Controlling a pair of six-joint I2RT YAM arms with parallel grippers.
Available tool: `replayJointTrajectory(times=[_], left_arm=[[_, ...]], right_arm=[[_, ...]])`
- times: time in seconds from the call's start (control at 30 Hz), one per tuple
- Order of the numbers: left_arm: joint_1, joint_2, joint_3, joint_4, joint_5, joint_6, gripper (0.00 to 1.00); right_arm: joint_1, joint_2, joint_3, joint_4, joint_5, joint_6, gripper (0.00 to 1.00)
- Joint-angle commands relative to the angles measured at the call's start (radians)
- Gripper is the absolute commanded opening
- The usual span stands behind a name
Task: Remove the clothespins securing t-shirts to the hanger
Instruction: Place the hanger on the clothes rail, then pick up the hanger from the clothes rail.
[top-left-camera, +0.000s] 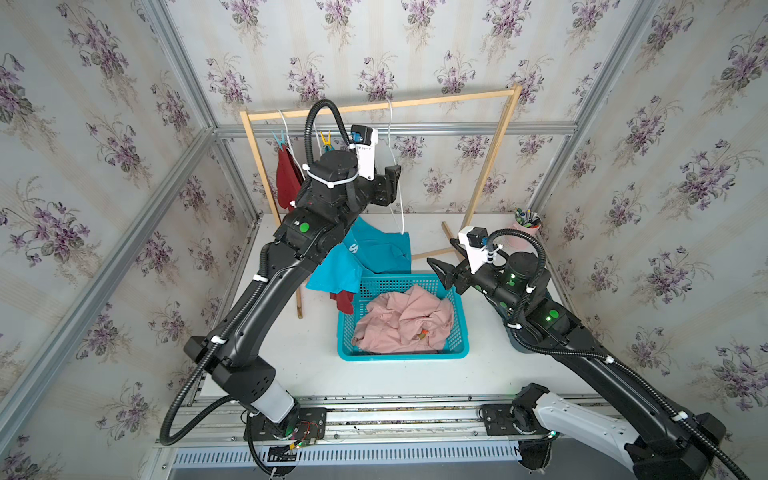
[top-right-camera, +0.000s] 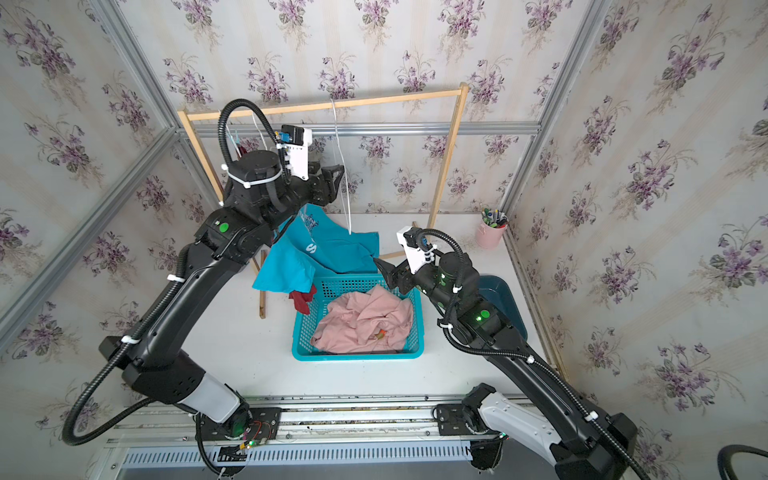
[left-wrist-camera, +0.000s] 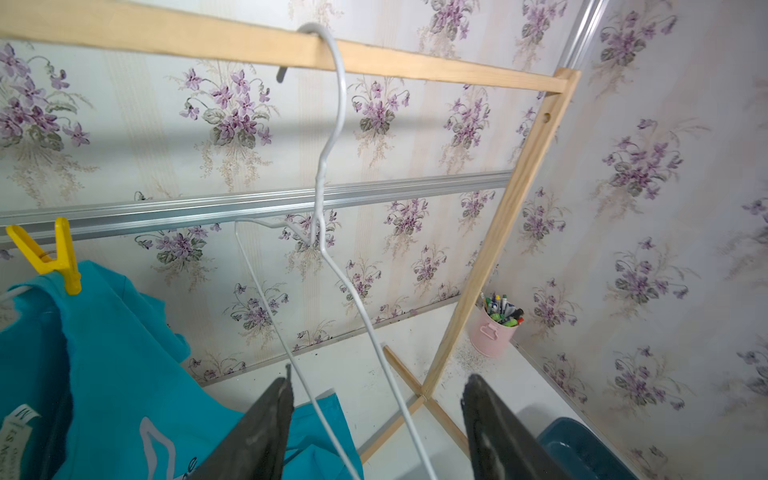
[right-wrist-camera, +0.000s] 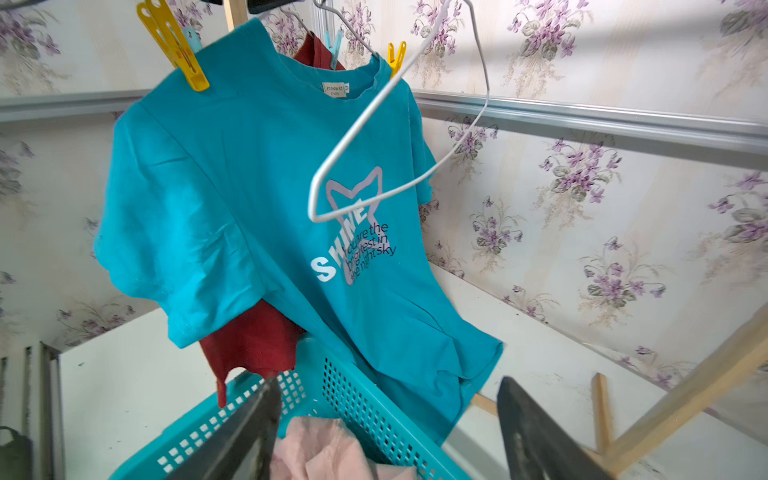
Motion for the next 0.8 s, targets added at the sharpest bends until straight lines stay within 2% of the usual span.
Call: replayJointTrajectory(times=[0.0,0.13,0.23,0.3,0.47,0.5,0.77], left_arm=[[0.000,-0.100,-0.084,0.023,0.045,0.054,0.67],[0.019,-0.276,-0.205,-0.025,-0.043,0.057,0.64],[0.053,-0.346,-0.212,-0.153,-0.105,0.053,0.60],[0.098,-0.368,-0.194,-0.240,-0.094,0.031,0.60],[0.248,-0.298,-0.055,-0.406,0.080,-0.042,0.56],[0.267,-0.276,-0.018,-0.430,0.110,-0.045,0.51],[0.373,-0.072,0.197,-0.455,0.246,-0.091,0.37]], right_arm=[[0.012,0.034,0.042,0.052,-0.037,0.097,0.72],[0.121,0.102,0.116,0.021,0.047,0.054,0.70],[0.184,0.152,0.174,0.012,0.091,0.044,0.70],[0.213,0.186,0.205,0.020,0.091,0.054,0.69],[0.249,0.252,0.243,0.045,0.070,0.087,0.69],[0.250,0.255,0.244,0.052,0.067,0.101,0.69],[0.249,0.209,0.154,0.068,0.116,0.148,0.70]])
